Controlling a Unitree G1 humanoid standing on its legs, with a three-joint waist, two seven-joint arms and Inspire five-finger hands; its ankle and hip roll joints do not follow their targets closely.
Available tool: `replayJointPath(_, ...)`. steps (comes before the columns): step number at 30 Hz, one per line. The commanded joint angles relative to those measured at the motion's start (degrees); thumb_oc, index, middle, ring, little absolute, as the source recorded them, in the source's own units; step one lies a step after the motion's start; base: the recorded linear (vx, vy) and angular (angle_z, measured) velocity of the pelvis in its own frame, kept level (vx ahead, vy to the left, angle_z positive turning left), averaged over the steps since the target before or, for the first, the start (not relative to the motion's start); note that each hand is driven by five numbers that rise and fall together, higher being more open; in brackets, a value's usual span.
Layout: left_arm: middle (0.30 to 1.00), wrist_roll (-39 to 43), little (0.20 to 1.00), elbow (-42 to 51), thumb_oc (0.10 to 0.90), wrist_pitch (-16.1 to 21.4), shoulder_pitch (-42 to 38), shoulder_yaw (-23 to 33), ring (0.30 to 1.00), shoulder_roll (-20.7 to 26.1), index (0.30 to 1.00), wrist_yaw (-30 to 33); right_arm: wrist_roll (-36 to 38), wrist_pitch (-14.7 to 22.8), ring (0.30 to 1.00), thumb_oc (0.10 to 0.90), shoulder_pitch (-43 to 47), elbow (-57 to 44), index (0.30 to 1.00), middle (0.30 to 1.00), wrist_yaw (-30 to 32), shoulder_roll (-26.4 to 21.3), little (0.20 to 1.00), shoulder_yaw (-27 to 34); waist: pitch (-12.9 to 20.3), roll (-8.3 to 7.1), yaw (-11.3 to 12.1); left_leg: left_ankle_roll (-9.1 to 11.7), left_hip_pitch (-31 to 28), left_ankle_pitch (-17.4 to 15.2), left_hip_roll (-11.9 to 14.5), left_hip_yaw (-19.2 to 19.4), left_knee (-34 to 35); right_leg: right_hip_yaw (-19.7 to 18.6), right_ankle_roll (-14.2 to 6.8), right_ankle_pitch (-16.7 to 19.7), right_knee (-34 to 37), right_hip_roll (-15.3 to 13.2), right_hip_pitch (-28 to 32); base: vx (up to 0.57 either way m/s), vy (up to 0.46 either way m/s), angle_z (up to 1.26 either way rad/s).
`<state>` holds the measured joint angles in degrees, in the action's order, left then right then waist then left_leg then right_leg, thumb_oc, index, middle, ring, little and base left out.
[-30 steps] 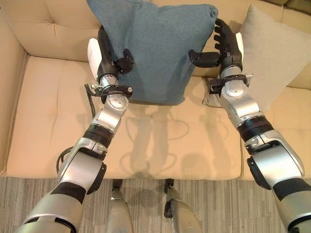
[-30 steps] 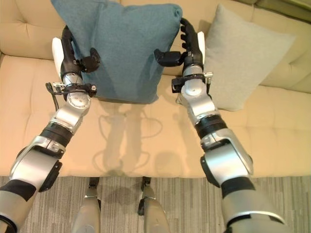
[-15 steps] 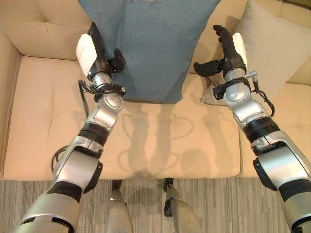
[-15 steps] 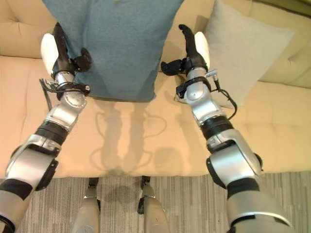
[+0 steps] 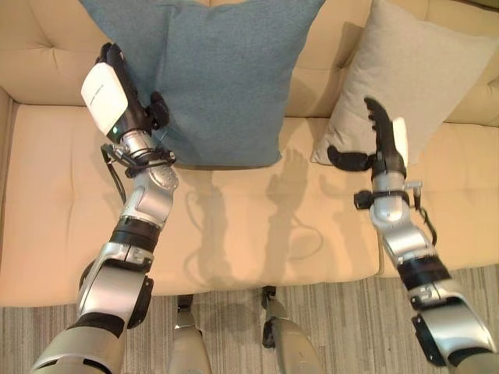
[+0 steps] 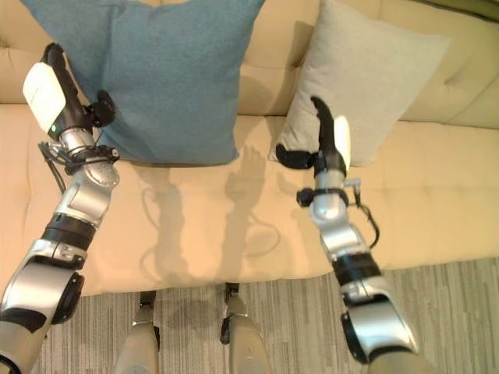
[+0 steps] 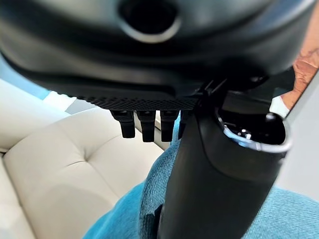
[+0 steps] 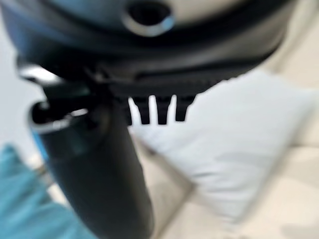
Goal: Pick up all the scattered cushions and arrange them neatly on the sofa.
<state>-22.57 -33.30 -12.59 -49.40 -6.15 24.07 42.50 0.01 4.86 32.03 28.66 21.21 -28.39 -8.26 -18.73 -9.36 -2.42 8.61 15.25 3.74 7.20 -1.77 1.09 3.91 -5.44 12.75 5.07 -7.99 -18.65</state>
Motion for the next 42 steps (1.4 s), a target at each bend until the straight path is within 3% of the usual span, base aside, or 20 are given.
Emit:
replayJointPath(1,0.9,-2.36,0.9,1.45,0.8,3.51,3.09,1.84,0.9,2.91,0.9,6.7,0.14,6.09,0.9,0.8,-3.61,-2.33,0.9,0.9,0.86,0.96,0.9,3.7,7.77,0.61,-0.72,-2.65,-0.38,-4.46,-1.09,-0.15,1.75,-2.01,-4.14,-10.48,-6.92,-0.41,0.71,0.03,-0.005,-0.09)
replayJointPath(4,0.9,1.37,0.9,2.87,0.8,5.55,5.06,3.67,0.9,1.33,0.9,8.7,1.7,7.17,0.9,0.8,-7.15,-2.74,0.9,0.9,0.6,2.8,0.9,5.02,8.65,0.42,-1.57,-2.66,-0.98,-4.61,-0.91,0.29,1.97,-2.24,-4.17,-10.46,-6.96,-0.25,0.77,0.03,-0.006,-0.1)
replayJointPath(11,0.9,15.71,0.9,8.78,0.8,15.42,8.67,4.71,0.9,-3.21,0.9,7.49,5.0,7.24,0.9,0.8,-10.04,-1.27,0.9,0.9,0.09,3.85,0.9,6.21,9.94,0.72,-2.93,-2.66,-2.27,-4.86,-0.74,1.32,2.23,-2.76,-4.13,-10.56,-7.1,0.09,1.12,0.02,0.001,-0.03)
replayJointPath(13,0.9,28.71,0.9,9.09,0.8,18.94,9.65,5.65,0.9,-6.86,0.9,3.79,6.59,6.25,0.9,0.8,-9.71,-0.35,0.9,0.9,-0.61,4.42,0.9,6.23,10.29,1.17,-3.1,-2.8,-3.18,-5.47,-0.62,1.8,2.29,-2.9,-4.11,-10.99,-7.24,0.3,1.53,0.04,0.015,-0.05)
replayJointPath(19,0.9,38.25,0.9,9.36,0.8,20.46,9.88,4.3,0.9,-8.5,0.9,-2.5,7.34,4.86,0.9,0.8,-9.13,-0.78,0.9,0.9,-2.03,4.15,0.9,6.27,10.55,1.84,-3.32,-2.82,-3.28,-4.91,-0.82,1.81,2.42,-2.98,-4.01,-10.61,-7.06,0.23,1.69,0.01,0.005,-0.09)
replayJointPath(26,0.9,38.41,0.9,10.96,0.8,19.88,12.7,3.56,0.9,-7.95,0.9,-5.26,4.22,3.89,0.9,0.8,-11.38,-3.34,0.9,0.9,-2.55,3.03,0.9,7.01,11.09,2.31,-3.46,-2.73,-4.37,-5.14,-0.76,2.23,2.46,-3.03,-3.9,-11.11,-7.48,0.34,2.63,0.01,-0.001,0.0)
replayJointPath(32,0.9,31.46,0.9,21.11,0.8,21.3,28.55,7.18,0.9,-4.0,0.9,-11.01,-2.27,3.94,0.9,0.8,-21.86,-8.43,0.9,0.9,-4.02,-2.06,0.9,14.64,12.9,2.97,-4.01,-2.63,-7.7,-5.93,-0.39,2.9,2.3,-3.08,-3.96,-11.95,-8.34,0.66,5.33,0.05,-0.016,-0.05)
replayJointPath(33,0.9,31.21,0.9,23.55,0.8,22.96,34.73,8.92,0.9,-3.43,0.9,-13.09,-4.11,4.19,0.9,0.8,-26.0,-8.64,0.9,0.9,-3.88,-3.3,0.9,17.84,13.48,3.27,-4.37,-2.62,-8.85,-6.11,-0.24,3.22,2.06,-3.22,-4.02,-12.18,-8.76,0.91,6.28,0.04,-0.019,-0.06)
replayJointPath(35,0.9,31.72,0.9,25.77,0.8,24.06,39.06,10.5,0.9,-3.47,0.9,-14.39,-4.94,3.94,0.9,0.8,-28.46,-9.3,0.9,0.9,-4.45,-3.62,0.9,19.33,13.98,3.4,-4.41,-2.68,-9.72,-6.37,-0.16,3.59,2.02,-3.44,-4.06,-12.28,-8.8,1.04,6.91,0.03,-0.004,-0.05)
replayJointPath(39,0.9,32.93,0.9,24.18,0.8,25.88,48.32,14.74,0.9,-3.85,0.9,-16.95,-9.3,3.52,0.9,0.8,-36.46,-8.12,0.9,0.9,-4.63,-4.93,0.9,24.02,15.48,3.9,-5.25,-2.76,-12.62,-6.95,0.14,4.93,1.65,-4.17,-4.09,-12.73,-8.82,1.5,9.06,0.01,-0.022,-0.13)
replayJointPath(42,0.9,37.83,0.9,20.6,0.8,25.79,54.05,15.26,0.9,-5.89,0.9,-19.79,-7.29,2.9,0.9,0.8,-40.0,-6.26,0.9,0.9,-3.84,-2.16,0.9,26.91,16.52,4.53,-5.88,-2.75,-14.34,-6.95,0.55,5.8,1.33,-4.97,-3.8,-13.25,-9.0,2.01,10.57,-0.02,-0.053,-0.16)
